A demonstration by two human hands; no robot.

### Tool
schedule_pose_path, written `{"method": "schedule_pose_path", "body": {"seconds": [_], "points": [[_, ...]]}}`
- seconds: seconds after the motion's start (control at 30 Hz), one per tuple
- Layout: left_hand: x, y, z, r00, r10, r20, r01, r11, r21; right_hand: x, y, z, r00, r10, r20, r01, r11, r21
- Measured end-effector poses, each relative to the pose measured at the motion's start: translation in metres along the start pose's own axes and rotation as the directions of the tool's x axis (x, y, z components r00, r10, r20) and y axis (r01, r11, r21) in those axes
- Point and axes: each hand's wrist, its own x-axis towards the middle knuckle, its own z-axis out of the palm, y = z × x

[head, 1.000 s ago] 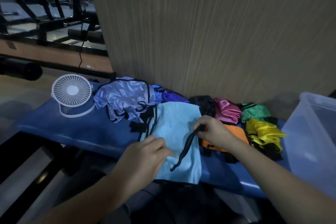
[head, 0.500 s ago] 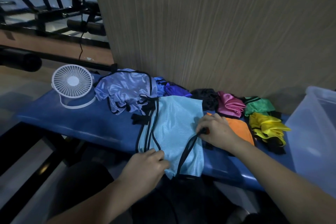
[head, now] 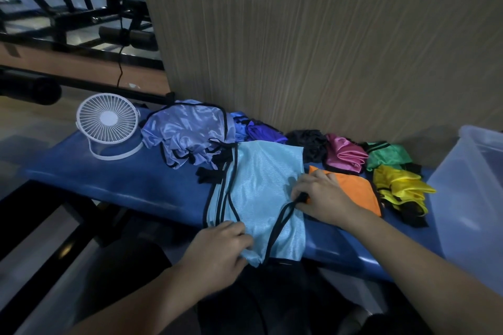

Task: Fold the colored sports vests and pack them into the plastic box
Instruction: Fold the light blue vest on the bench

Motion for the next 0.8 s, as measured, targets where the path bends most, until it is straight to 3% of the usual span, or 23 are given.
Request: {"method": "schedule_pose_path", "body": {"seconds": [0.4, 0.8], "points": [[0.006, -0.005, -0.008, 0.992, -0.019, 0.121, 0.029, 0.996, -0.081, 0.005, 0.007, -0.007, 1.0, -0.011, 0.006, 0.011, 0.996, 0.092], [0.094, -0.053, -0.041, 0.964, -0.24, -0.111, 0.222, 0.963, -0.154, 0.038, 0.026, -0.008, 0.988, 0.032, -0.149, -0.005, 0.984, 0.179]]}}
